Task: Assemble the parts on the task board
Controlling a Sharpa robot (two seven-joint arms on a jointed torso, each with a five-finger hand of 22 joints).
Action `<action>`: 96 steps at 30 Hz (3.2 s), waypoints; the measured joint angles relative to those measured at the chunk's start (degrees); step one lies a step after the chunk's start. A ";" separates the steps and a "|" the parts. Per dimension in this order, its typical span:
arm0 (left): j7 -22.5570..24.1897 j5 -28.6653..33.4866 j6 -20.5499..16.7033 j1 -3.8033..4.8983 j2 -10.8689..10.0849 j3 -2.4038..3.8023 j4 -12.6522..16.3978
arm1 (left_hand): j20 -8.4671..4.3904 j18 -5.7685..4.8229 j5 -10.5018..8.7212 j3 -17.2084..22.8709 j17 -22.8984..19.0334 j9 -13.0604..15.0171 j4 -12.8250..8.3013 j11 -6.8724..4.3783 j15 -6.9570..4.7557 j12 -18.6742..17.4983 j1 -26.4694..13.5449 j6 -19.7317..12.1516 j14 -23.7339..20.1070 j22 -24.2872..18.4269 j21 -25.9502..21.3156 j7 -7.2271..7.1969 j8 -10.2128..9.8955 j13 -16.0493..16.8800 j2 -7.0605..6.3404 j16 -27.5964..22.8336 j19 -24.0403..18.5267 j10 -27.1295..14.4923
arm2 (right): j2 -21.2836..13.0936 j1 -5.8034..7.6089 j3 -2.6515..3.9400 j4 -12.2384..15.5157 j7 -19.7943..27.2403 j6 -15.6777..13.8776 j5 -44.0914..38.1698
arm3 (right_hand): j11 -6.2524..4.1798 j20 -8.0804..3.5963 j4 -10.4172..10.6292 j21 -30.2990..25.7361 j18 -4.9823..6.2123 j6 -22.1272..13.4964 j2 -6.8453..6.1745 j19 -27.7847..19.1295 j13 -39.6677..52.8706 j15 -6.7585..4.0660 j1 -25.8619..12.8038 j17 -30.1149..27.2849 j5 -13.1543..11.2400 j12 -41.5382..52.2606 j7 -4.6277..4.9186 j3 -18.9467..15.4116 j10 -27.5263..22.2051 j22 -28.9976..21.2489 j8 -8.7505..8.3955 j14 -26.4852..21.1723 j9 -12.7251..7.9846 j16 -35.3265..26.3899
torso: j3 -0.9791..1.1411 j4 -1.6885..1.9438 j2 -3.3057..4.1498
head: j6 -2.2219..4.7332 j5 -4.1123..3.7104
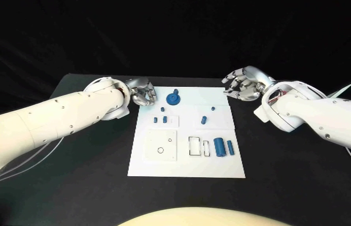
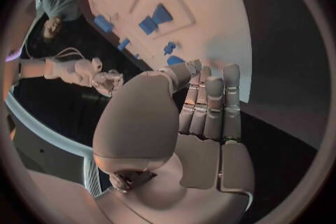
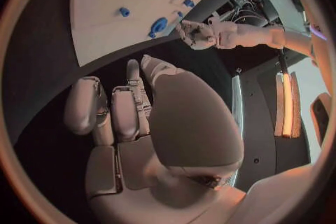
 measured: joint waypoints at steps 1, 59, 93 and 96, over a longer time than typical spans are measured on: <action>0.71 2.66 -0.95 0.02 -0.53 0.13 0.06 | 0.17 -0.01 0.00 0.00 -1.31 0.03 0.00 -0.03 0.00 0.00 0.00 0.00 -1.54 -0.19 -0.42 0.00 0.00 -0.03 0.00 -1.12 -0.51 -0.02 | 0.11 -0.05 -0.04 -0.14 0.10 0.61 -1.57 | 0.00 0.00 -0.45 0.00 0.00 0.28 -0.03 0.00 -1.54 0.00 -0.03 0.00 0.00 -1.50 0.11 1.19 0.00 0.00 0.00 0.01 -0.21 0.00 | 0.01 0.00 -0.01 | 0.18 -0.24; 20.45 59.20 2.17 -0.40 -12.10 0.71 13.30 | 0.69 -0.02 0.00 -0.02 -7.56 1.05 0.02 0.98 0.65 0.04 -0.46 -1.45 -5.69 -4.10 -6.37 1.02 0.01 -1.35 -0.42 -11.88 -3.73 -2.47 | 10.69 -5.00 -0.08 -7.74 -8.59 9.37 -36.43 | -0.77 -0.64 -9.24 11.15 -0.10 11.97 -1.90 1.07 -16.99 -0.21 -7.27 2.86 0.00 -14.62 -1.13 11.54 7.65 0.00 -0.01 -0.19 -0.29 4.16 | 0.02 0.17 0.08 | 0.87 -3.14; 19.45 59.12 2.02 -0.40 -12.32 0.71 13.41 | 0.69 -0.02 0.01 -1.06 -7.63 1.07 1.02 0.98 0.65 0.04 -1.05 -2.05 -5.69 -4.79 -7.03 1.03 0.01 -1.52 0.17 -11.89 -3.73 -2.46 | 10.29 -6.56 -0.63 -6.09 -12.35 2.99 -41.73 | -0.80 -1.44 -13.37 13.25 -0.15 14.87 -0.69 1.84 -18.15 -1.17 -8.48 2.97 -0.48 -16.66 -2.41 14.22 9.70 0.00 0.89 -0.10 1.29 4.76 | -0.03 0.18 0.07 | 0.48 -3.29; 19.42 59.12 2.04 -0.40 -12.34 0.71 13.40 | 0.69 -0.02 0.01 -1.06 -7.67 1.07 1.02 0.99 0.65 0.04 -1.05 -2.05 -5.69 -4.82 -7.03 1.04 0.01 -1.53 0.17 -11.89 -3.73 -2.48 | 10.00 -6.57 -0.63 -5.70 -12.35 2.29 -41.75 | -0.80 -1.45 -13.38 13.26 -0.15 14.88 -0.69 1.84 -18.19 -1.17 -8.48 2.97 -0.48 -16.67 -2.42 14.22 9.70 0.00 0.89 -0.10 1.28 4.77 | -0.03 0.16 0.07 | 0.53 -3.29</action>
